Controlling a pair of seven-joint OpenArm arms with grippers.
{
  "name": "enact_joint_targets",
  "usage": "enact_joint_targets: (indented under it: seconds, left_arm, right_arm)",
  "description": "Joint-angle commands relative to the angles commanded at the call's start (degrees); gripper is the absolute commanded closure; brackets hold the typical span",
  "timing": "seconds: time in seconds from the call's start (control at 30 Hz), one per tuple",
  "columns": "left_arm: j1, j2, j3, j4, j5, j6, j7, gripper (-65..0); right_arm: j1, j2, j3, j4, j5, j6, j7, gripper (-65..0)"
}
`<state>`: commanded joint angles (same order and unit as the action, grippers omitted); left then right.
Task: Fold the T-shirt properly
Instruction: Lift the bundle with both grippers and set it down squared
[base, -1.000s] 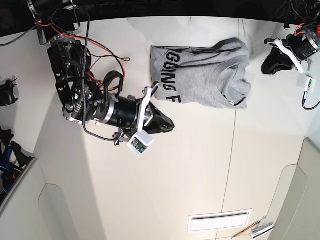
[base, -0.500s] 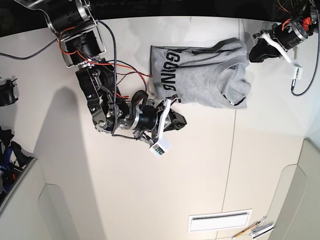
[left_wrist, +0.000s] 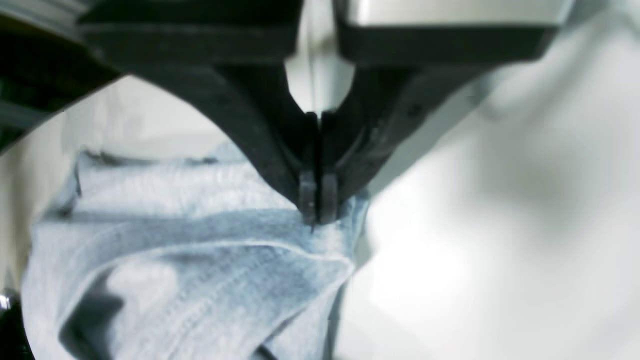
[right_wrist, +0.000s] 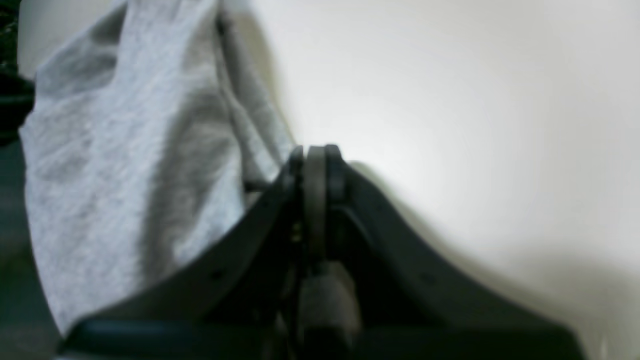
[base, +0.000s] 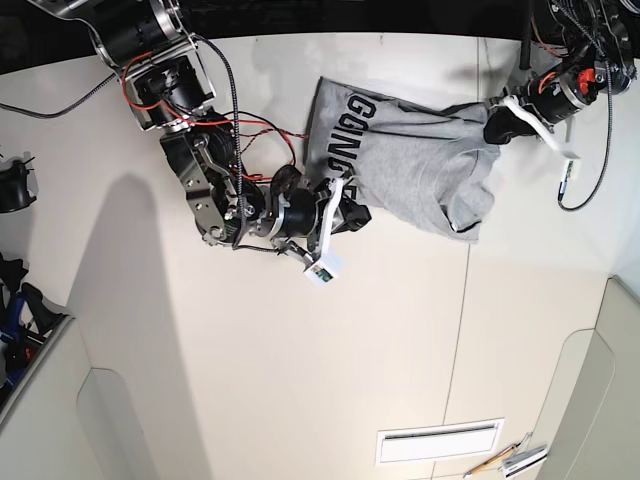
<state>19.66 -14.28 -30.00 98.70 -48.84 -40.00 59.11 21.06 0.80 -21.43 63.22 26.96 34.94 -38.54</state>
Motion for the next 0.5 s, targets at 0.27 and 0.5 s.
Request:
enact_joint_targets:
  seconds: [0.27,0.5]
  left_arm:
    - [-8.0,0.0,7.0,-4.4,4.7,0.0,-3.1,0.0]
    - [-13.1,0.0,18.4,-6.8,10.3,0.0,-7.9,0.0]
  right_arm:
    - [-2.9,1.0,-0.1,2.7,5.6,0.07,-5.2,0.0]
    - [-12.5,6.3,-0.1,16.9,6.6,-0.04,-7.8,0.0]
